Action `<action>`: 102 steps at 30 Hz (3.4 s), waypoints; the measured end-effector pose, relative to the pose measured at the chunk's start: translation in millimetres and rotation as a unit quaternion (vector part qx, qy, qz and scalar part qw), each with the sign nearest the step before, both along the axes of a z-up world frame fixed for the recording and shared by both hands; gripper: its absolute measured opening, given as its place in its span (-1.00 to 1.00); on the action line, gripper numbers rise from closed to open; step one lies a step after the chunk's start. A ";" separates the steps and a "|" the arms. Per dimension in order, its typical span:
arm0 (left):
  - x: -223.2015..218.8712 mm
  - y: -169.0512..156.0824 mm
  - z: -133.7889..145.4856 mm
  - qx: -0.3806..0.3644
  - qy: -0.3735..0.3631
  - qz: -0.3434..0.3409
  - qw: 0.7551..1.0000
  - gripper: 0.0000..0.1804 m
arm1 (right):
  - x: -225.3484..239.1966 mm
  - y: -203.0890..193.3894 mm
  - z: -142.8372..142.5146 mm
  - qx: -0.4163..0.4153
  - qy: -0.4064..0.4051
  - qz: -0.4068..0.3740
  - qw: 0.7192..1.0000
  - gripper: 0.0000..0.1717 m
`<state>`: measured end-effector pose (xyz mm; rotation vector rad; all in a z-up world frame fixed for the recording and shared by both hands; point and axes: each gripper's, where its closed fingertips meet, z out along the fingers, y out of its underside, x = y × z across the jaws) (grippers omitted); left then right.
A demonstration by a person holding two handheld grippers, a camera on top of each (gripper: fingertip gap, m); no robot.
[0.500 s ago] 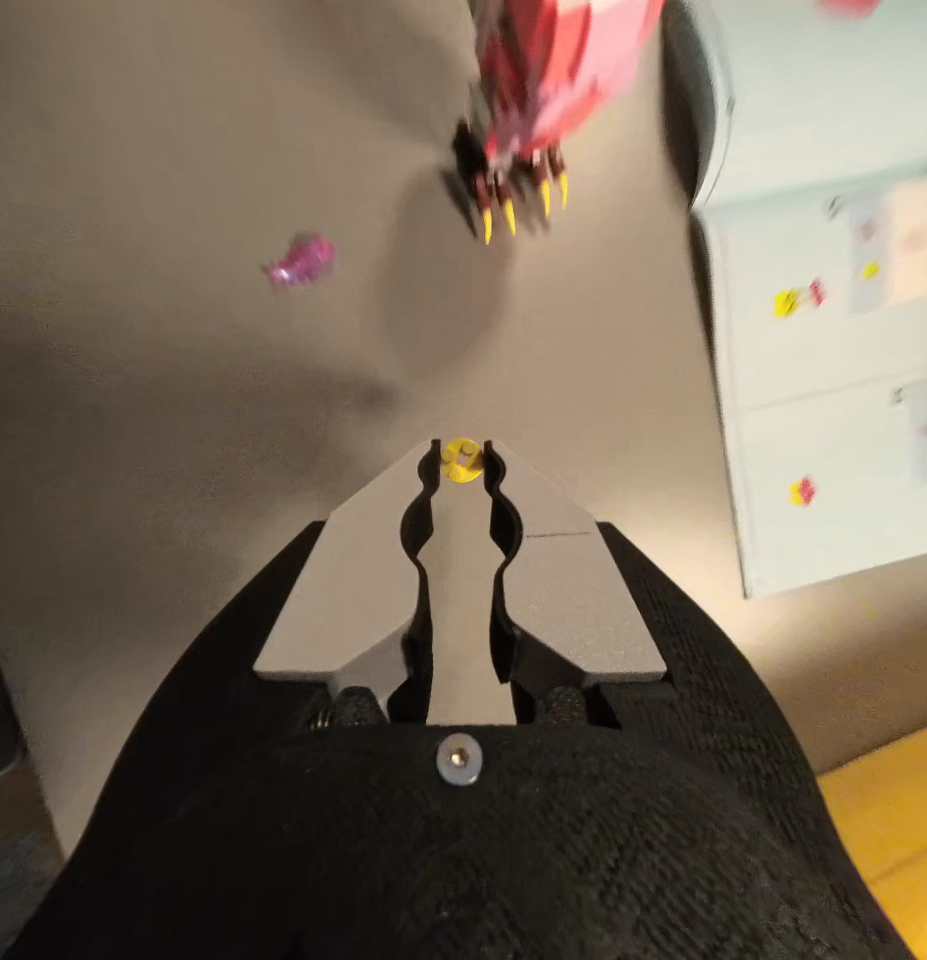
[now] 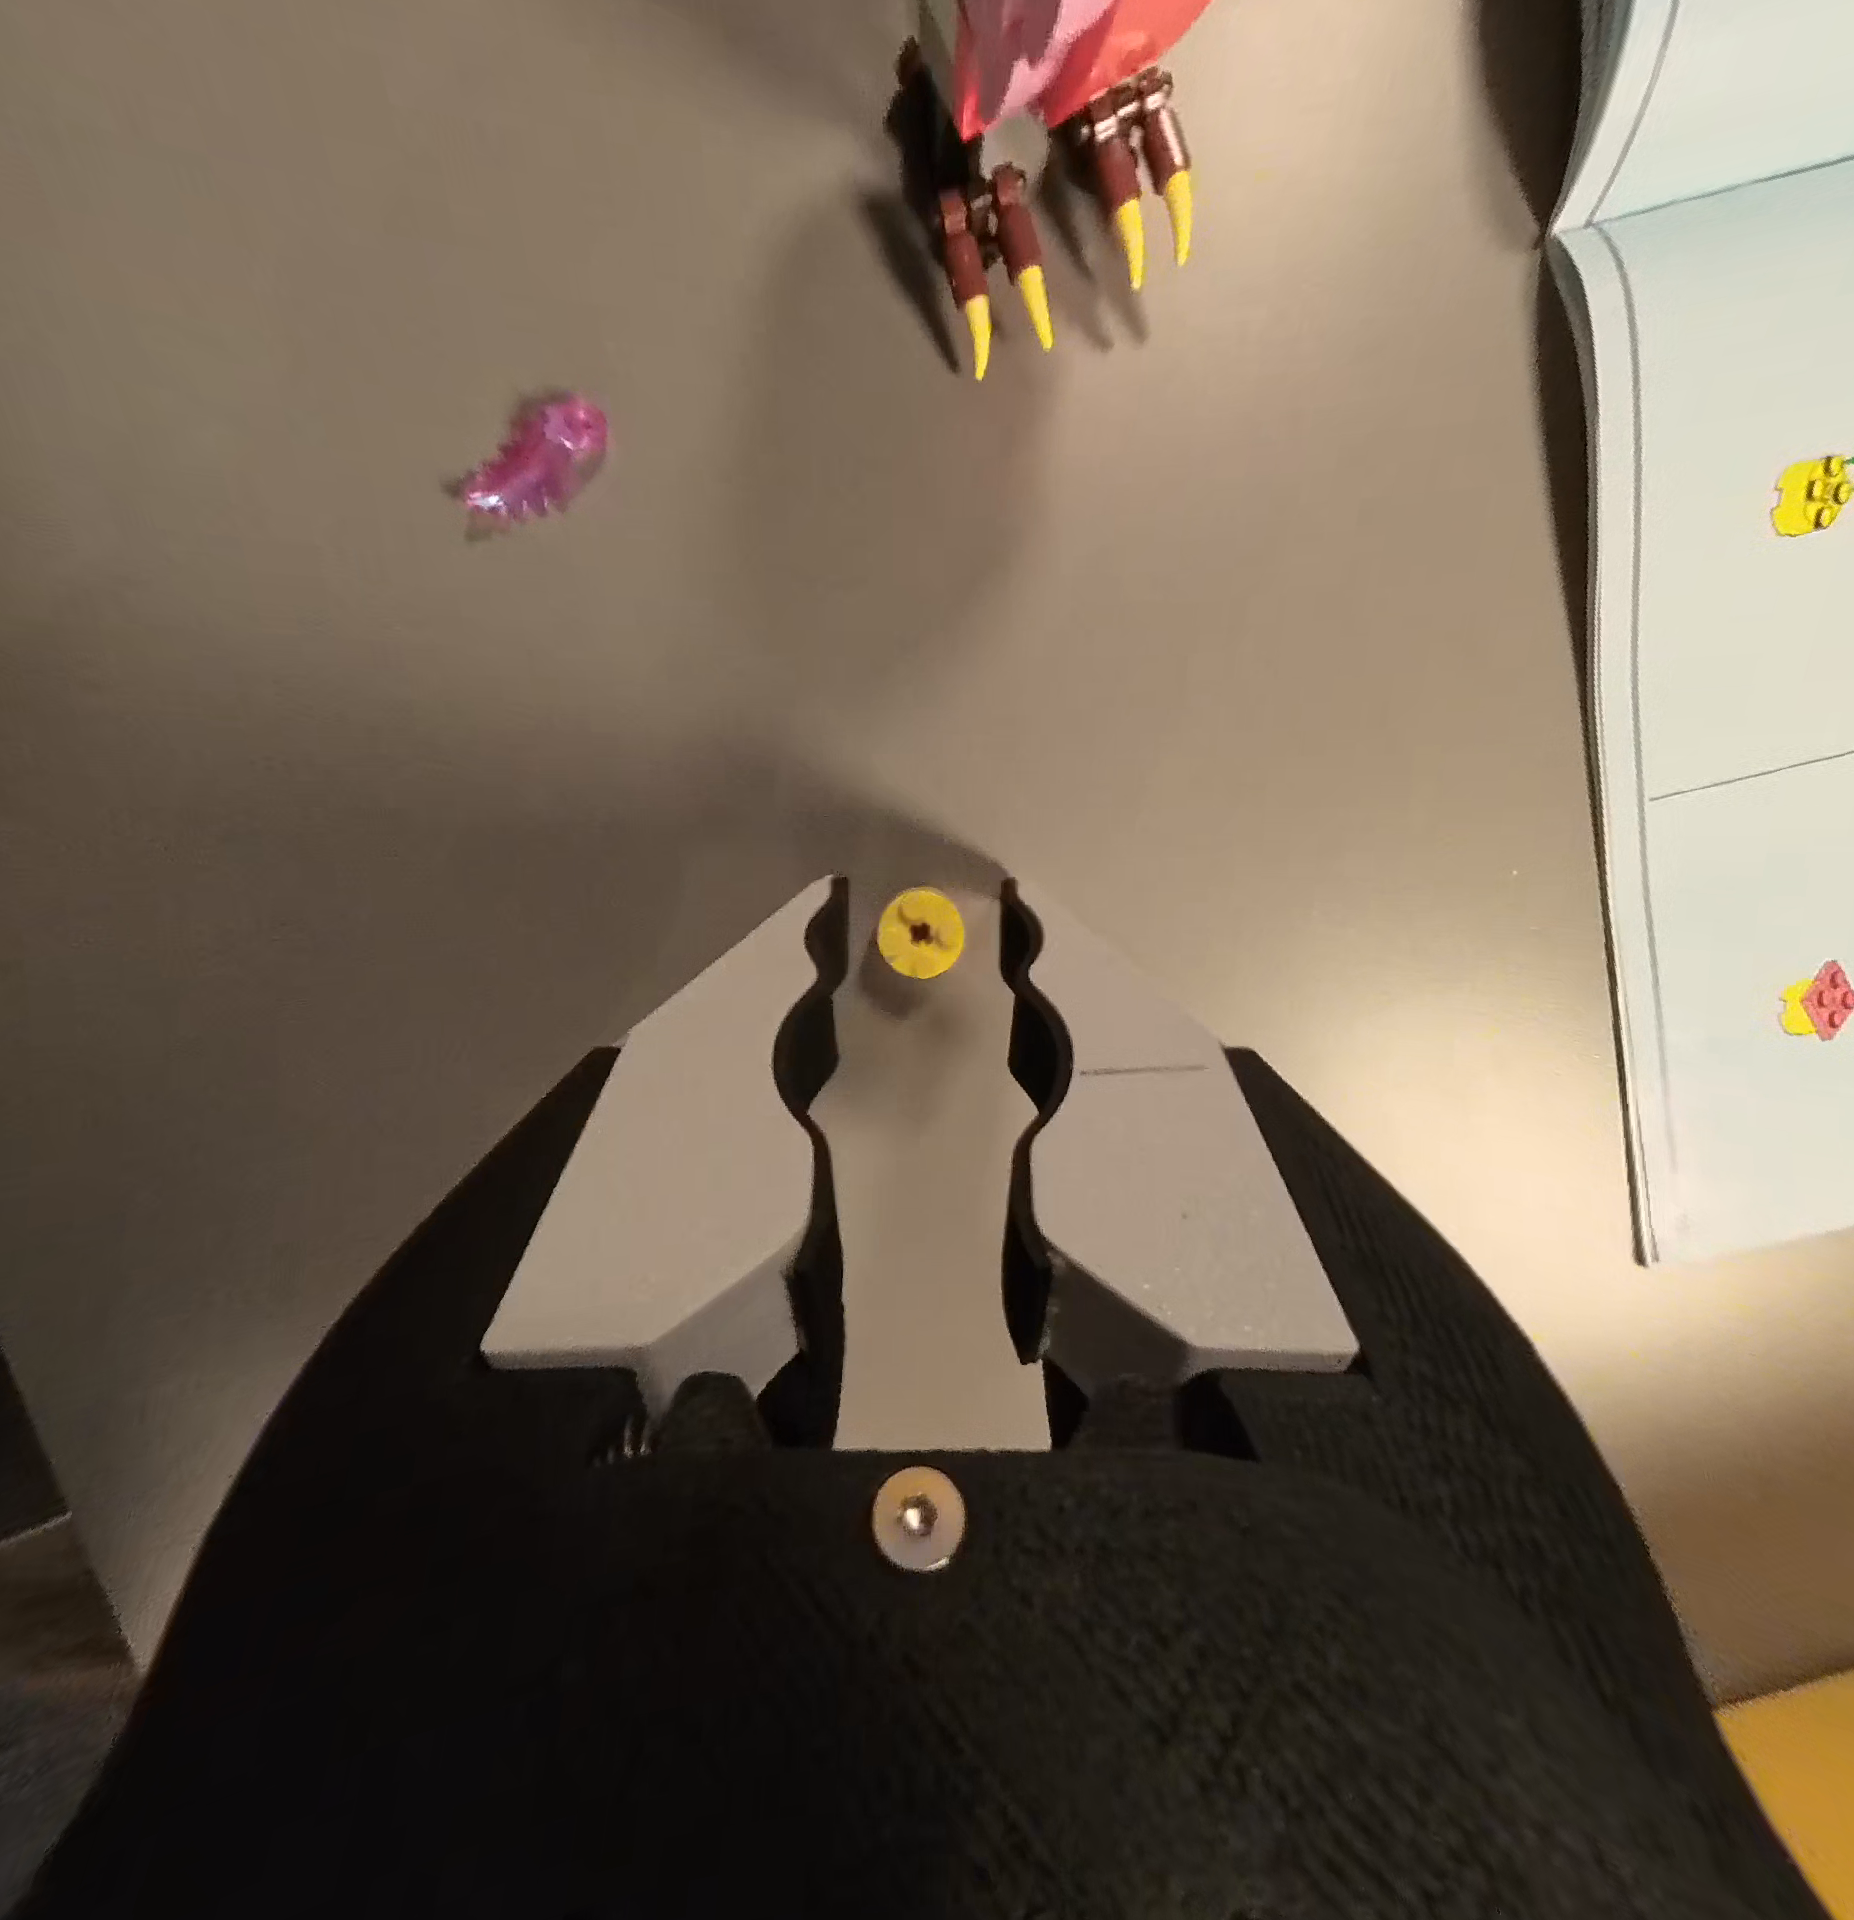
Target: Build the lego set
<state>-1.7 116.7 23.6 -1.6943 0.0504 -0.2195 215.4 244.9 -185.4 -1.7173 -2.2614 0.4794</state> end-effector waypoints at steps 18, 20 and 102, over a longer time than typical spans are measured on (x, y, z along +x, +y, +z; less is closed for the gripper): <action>-244.8 -151.8 -24.7 -0.090 0.051 0.347 0.932 -0.34 | 45.3 82.2 157.2 0.150 0.661 -0.362 0.641 -0.58; -269.1 -159.9 -51.0 -0.117 0.037 0.368 0.922 -0.20 | 48.5 86.4 151.9 0.189 0.647 -0.373 0.637 -0.60; -130.6 -35.3 -200.0 -0.556 0.211 -0.279 0.754 -0.88 | 33.4 103.3 130.5 0.244 0.597 -0.384 0.660 -0.73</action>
